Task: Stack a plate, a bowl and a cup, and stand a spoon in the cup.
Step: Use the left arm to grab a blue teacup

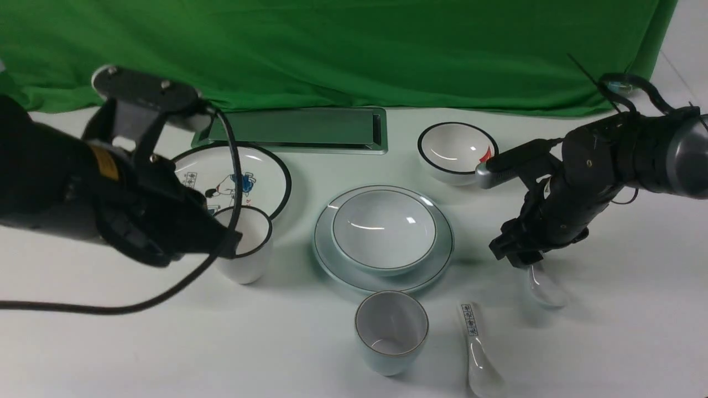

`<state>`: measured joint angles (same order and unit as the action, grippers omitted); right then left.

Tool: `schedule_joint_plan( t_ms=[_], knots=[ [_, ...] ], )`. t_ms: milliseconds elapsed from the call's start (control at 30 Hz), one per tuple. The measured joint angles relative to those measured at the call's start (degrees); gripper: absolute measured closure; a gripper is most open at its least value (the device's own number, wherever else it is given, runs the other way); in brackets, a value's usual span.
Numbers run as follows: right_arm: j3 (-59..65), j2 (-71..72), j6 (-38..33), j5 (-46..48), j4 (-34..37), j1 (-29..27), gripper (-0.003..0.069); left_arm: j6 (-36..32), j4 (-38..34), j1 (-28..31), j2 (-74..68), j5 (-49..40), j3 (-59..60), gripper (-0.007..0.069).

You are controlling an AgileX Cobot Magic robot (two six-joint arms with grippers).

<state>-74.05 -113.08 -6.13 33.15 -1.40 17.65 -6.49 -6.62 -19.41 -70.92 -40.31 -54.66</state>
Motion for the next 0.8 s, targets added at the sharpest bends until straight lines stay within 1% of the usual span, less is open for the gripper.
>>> schedule_joint_plan(
  t_ms=[33,67,100,133,167,300,400,433,567,633,667,767,800],
  knots=[
    [-0.1,-0.1,0.1,-0.2,0.0,0.0,0.033,0.0,-0.2,0.0,0.1,0.2,0.4,0.0659],
    [-0.2,-0.1,0.2,-0.4,0.1,0.0,0.0393,0.0,-0.4,0.0,0.1,0.3,0.6,0.0659],
    [-0.2,-0.1,0.1,-0.4,0.1,0.0,0.0405,0.0,-0.4,0.0,0.1,0.3,0.6,0.0659],
    [-0.4,-0.3,0.2,-0.1,0.1,0.0,0.0483,0.0,-0.4,0.0,0.3,0.7,0.7,0.0659],
    [-1.0,-0.3,0.2,0.5,0.1,0.0,0.0501,0.0,-0.4,0.0,0.3,1.2,0.8,0.0658],
    [-3.8,0.5,0.3,3.2,0.4,0.0,0.0496,0.0,-0.4,0.0,0.3,2.8,0.8,0.0657],
    [-6.1,3.4,0.2,3.3,2.2,0.4,0.0496,0.0,-0.4,0.0,0.3,3.6,0.8,0.0656],
    [-7.1,5.7,-0.5,2.3,3.9,1.0,0.0496,0.0,-0.4,0.0,0.3,4.2,0.8,0.0656],
    [-7.9,12.5,-6.3,-6.1,9.8,4.5,0.0496,0.0,-0.4,0.0,0.3,5.3,0.8,0.0656],
    [-7.9,14.8,-8.7,-10.9,10.6,6.9,0.0496,0.0,-0.4,0.0,0.3,5.7,0.8,0.0656],
    [-7.9,15.0,-8.9,-11.4,10.8,7.2,0.0496,0.0,-0.4,0.0,0.3,5.7,0.8,0.0656],
    [-7.7,16.8,-11.4,-20.2,11.4,12.8,0.0496,0.0,-0.4,0.0,0.3,6.3,0.8,0.0656],
    [-7.6,16.8,-11.5,-20.6,11.4,13.1,0.0496,0.0,-0.4,0.0,0.3,6.4,0.8,0.0656]
  ],
)
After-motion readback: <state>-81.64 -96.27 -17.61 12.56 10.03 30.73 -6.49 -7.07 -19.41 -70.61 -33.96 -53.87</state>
